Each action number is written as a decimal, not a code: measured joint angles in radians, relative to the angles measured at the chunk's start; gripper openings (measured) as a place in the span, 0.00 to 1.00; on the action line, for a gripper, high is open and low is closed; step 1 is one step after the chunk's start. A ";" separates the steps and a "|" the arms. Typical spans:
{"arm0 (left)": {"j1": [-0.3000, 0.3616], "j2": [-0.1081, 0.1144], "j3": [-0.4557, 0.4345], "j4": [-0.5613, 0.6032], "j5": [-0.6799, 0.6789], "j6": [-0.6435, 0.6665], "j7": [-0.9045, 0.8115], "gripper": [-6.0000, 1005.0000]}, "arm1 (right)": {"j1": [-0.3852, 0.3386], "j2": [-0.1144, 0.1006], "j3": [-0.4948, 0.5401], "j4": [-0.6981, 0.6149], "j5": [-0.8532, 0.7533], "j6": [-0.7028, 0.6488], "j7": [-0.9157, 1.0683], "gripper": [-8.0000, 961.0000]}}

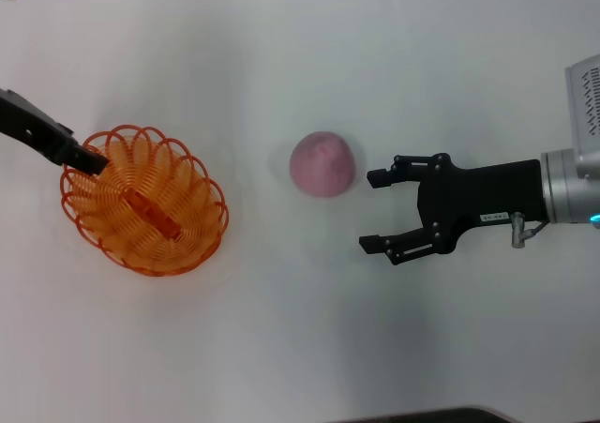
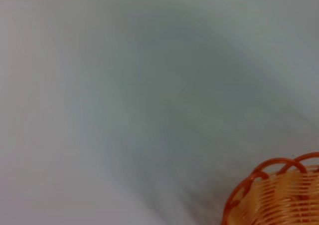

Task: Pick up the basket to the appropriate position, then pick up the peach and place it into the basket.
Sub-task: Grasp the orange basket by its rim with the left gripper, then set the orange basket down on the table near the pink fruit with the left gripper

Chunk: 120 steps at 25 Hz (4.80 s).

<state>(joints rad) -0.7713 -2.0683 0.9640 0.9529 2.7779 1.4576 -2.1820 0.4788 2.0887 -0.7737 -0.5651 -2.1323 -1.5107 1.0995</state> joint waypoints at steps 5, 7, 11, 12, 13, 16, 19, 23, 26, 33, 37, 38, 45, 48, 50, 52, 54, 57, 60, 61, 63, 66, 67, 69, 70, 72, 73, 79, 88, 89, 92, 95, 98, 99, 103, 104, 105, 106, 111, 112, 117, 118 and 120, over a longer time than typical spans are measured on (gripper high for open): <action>-0.008 -0.024 0.030 -0.003 0.028 -0.021 -0.002 0.67 | 0.005 0.001 -0.007 0.006 0.000 0.002 0.000 0.98; -0.014 -0.030 0.031 -0.012 0.043 -0.030 -0.002 0.67 | 0.006 0.001 -0.009 0.006 0.000 0.002 0.000 0.98; -0.027 -0.033 0.032 -0.043 0.050 -0.048 -0.002 0.67 | 0.007 0.001 -0.010 0.007 0.000 0.005 0.000 0.98; -0.029 -0.033 0.032 -0.045 0.051 -0.051 -0.002 0.67 | 0.007 0.001 -0.010 0.007 0.000 0.005 0.000 0.98; -0.029 -0.033 0.030 -0.045 0.052 -0.055 -0.004 0.67 | 0.007 0.001 -0.010 0.007 0.000 0.005 0.001 0.98; -0.029 -0.032 0.017 -0.041 0.053 -0.063 -0.013 0.63 | 0.007 0.001 -0.010 0.006 0.000 0.006 0.004 0.98; -0.029 -0.030 0.016 -0.040 0.056 -0.062 -0.014 0.58 | 0.008 0.001 -0.011 0.004 0.000 0.006 0.008 0.98; -0.029 -0.032 0.024 -0.047 0.069 -0.066 -0.015 0.48 | 0.009 0.001 -0.012 0.003 0.000 0.006 0.009 0.98; -0.029 -0.032 0.023 -0.047 0.070 -0.065 -0.016 0.34 | 0.009 0.001 -0.012 0.002 0.000 0.006 0.010 0.98; -0.029 -0.033 0.026 -0.042 0.073 -0.060 -0.055 0.12 | 0.010 0.001 -0.012 -0.001 0.000 0.001 0.011 0.98; -0.034 -0.034 0.027 -0.041 0.076 -0.047 -0.093 0.11 | 0.012 0.001 -0.012 -0.001 0.000 0.000 0.011 0.98; -0.037 -0.033 0.024 -0.041 0.076 -0.040 -0.103 0.11 | 0.012 0.001 -0.012 -0.001 0.000 0.000 0.011 0.98; -0.077 0.007 0.004 -0.058 0.076 0.053 -0.268 0.10 | 0.012 -0.001 -0.012 -0.002 0.000 0.000 0.011 0.98; -0.105 0.028 -0.025 -0.103 0.074 0.109 -0.325 0.09 | 0.012 -0.001 -0.012 -0.002 0.000 0.000 0.012 0.98; -0.119 0.036 -0.058 -0.121 0.075 0.137 -0.347 0.09 | 0.012 -0.001 -0.012 -0.002 0.000 -0.001 0.013 0.98; -0.127 0.041 -0.101 -0.127 0.072 0.167 -0.369 0.09 | 0.012 -0.001 -0.012 -0.002 0.000 -0.002 0.015 0.98; -0.132 0.045 -0.161 -0.128 0.070 0.194 -0.390 0.08 | 0.012 -0.002 -0.012 -0.002 0.000 -0.002 0.021 0.98; -0.133 0.044 -0.227 -0.128 0.069 0.221 -0.414 0.06 | 0.012 -0.002 -0.012 -0.003 0.000 -0.004 0.026 0.98; -0.122 0.032 -0.264 -0.128 0.058 0.246 -0.441 0.06 | 0.012 -0.002 -0.012 -0.004 0.000 -0.009 0.026 0.98; -0.116 0.027 -0.274 -0.128 0.047 0.253 -0.450 0.06 | 0.013 -0.003 -0.012 -0.004 0.000 -0.013 0.026 0.98; -0.098 0.014 -0.300 -0.125 0.017 0.266 -0.469 0.05 | 0.017 -0.003 -0.012 -0.004 0.000 -0.022 0.029 0.98; -0.056 -0.013 -0.342 -0.111 -0.045 0.272 -0.497 0.05 | 0.018 -0.004 -0.012 -0.004 0.001 -0.026 0.037 0.98; -0.038 -0.021 -0.352 -0.107 -0.073 0.271 -0.504 0.05 | 0.018 -0.004 -0.012 -0.004 0.002 -0.026 0.037 0.98; -0.005 -0.035 -0.362 -0.102 -0.123 0.263 -0.516 0.05 | 0.018 -0.004 -0.012 -0.004 0.002 -0.026 0.038 0.98; 0.010 -0.044 -0.363 -0.098 -0.142 0.254 -0.521 0.05 | 0.019 -0.004 -0.012 -0.004 0.002 -0.027 0.038 0.98; 0.029 -0.054 -0.362 -0.090 -0.152 0.246 -0.525 0.05 | 0.019 -0.004 -0.012 -0.004 0.001 -0.028 0.038 0.98; 0.057 -0.077 -0.361 -0.054 -0.157 0.231 -0.526 0.05 | 0.019 -0.004 -0.012 -0.005 0.001 -0.028 0.039 0.98; 0.122 -0.100 -0.355 0.010 -0.171 0.176 -0.536 0.07 | 0.021 -0.003 -0.012 -0.006 0.001 -0.028 0.040 0.98; 0.166 -0.101 -0.322 0.025 -0.184 0.121 -0.538 0.09 | 0.018 -0.002 -0.012 -0.006 0.002 -0.028 0.040 0.98; 0.168 -0.101 -0.318 0.027 -0.185 0.119 -0.538 0.10 | 0.018 -0.002 -0.012 -0.006 0.002 -0.028 0.040 0.98; 0.170 -0.103 -0.311 0.023 -0.189 0.117 -0.537 0.11 | 0.018 -0.001 -0.012 -0.006 0.002 -0.026 0.040 0.98; 0.174 -0.103 -0.311 0.018 -0.204 0.117 -0.532 0.12 | 0.019 0.000 -0.012 -0.006 0.002 -0.025 0.040 0.98; 0.181 -0.101 -0.311 0.020 -0.219 0.116 -0.532 0.12 | 0.019 0.000 -0.012 -0.006 0.002 -0.026 0.040 0.98; 0.183 -0.101 -0.311 0.021 -0.219 0.116 -0.534 0.13 | 0.019 0.000 -0.012 -0.006 0.002 -0.026 0.040 0.98; 0.184 -0.097 -0.314 0.009 -0.221 0.120 -0.535 0.14 | 0.020 0.001 -0.012 -0.006 0.002 -0.027 0.040 0.98; 0.186 -0.096 -0.314 0.007 -0.226 0.122 -0.533 0.14 | 0.020 0.001 -0.012 -0.005 0.002 -0.027 0.040 0.98; 0.189 -0.096 -0.314 0.005 -0.233 0.125 -0.531 0.17 | 0.020 0.001 -0.012 -0.005 0.002 -0.027 0.040 0.98; 0.191 -0.096 -0.314 0.004 -0.237 0.127 -0.530 0.20 | 0.020 0.001 -0.012 -0.005 0.002 -0.027 0.040 0.98; 0.201 -0.095 -0.311 0.007 -0.246 0.135 -0.524 0.34 | 0.020 -0.001 -0.012 -0.005 0.002 -0.028 0.040 0.98; 0.202 -0.095 -0.311 0.009 -0.246 0.134 -0.523 0.36 | 0.020 -0.001 -0.012 -0.005 0.002 -0.028 0.040 0.98; 0.204 -0.092 -0.310 0.009 -0.246 0.129 -0.511 0.56 | 0.019 -0.001 -0.012 -0.005 0.006 -0.029 0.041 0.98; 0.204 -0.091 -0.313 0.008 -0.246 0.129 -0.499 0.58 | 0.019 -0.001 -0.012 -0.005 0.006 -0.029 0.041 0.98; 0.208 -0.090 -0.324 0.008 -0.251 0.128 -0.463 0.60 | 0.019 -0.001 -0.012 -0.005 0.006 -0.030 0.042 0.98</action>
<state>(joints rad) -0.5638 -2.1581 0.6397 0.9610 2.5266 1.5856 -2.6450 0.4973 2.0877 -0.7853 -0.5706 -2.1265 -1.5402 1.1411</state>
